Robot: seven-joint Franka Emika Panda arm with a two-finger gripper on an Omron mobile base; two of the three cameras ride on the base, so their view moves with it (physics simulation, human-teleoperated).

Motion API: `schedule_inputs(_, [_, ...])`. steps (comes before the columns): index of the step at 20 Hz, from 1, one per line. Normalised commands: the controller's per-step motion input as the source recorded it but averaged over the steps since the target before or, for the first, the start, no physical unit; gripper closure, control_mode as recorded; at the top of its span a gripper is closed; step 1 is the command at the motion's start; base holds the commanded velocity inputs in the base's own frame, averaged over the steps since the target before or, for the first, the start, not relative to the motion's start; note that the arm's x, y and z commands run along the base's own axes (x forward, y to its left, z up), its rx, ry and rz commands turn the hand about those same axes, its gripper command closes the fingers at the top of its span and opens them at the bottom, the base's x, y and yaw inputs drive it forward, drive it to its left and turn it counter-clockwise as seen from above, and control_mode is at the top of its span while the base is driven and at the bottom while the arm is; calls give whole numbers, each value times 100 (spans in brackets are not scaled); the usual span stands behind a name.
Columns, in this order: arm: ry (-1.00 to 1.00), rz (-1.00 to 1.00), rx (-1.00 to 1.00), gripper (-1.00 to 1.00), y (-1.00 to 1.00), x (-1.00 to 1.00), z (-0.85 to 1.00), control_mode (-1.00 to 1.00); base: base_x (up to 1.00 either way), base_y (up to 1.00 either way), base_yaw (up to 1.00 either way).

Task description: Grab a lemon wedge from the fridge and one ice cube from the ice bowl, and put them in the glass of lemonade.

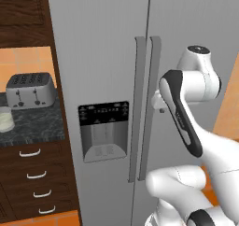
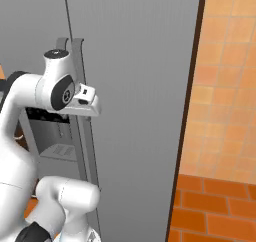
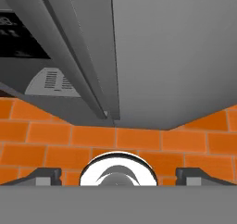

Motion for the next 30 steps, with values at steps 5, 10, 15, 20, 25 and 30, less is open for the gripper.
schedule_inputs(5, [0,0,0,-100,0,-1,-4,-100,0,0,0])
schedule_inputs(10, [0,0,0,-100,0,0,0,-100,0,0,0])
schedule_inputs(15, [0,0,0,-100,0,0,0,-100,0,0,0])
schedule_inputs(20, [1,0,0,-100,0,-11,-3,100,-40,0,0])
schedule_inputs(25, [0,0,0,-100,0,0,0,100,-95,0,0])
schedule_inputs(30, [0,0,0,-100,0,0,0,100,-66,0,0])
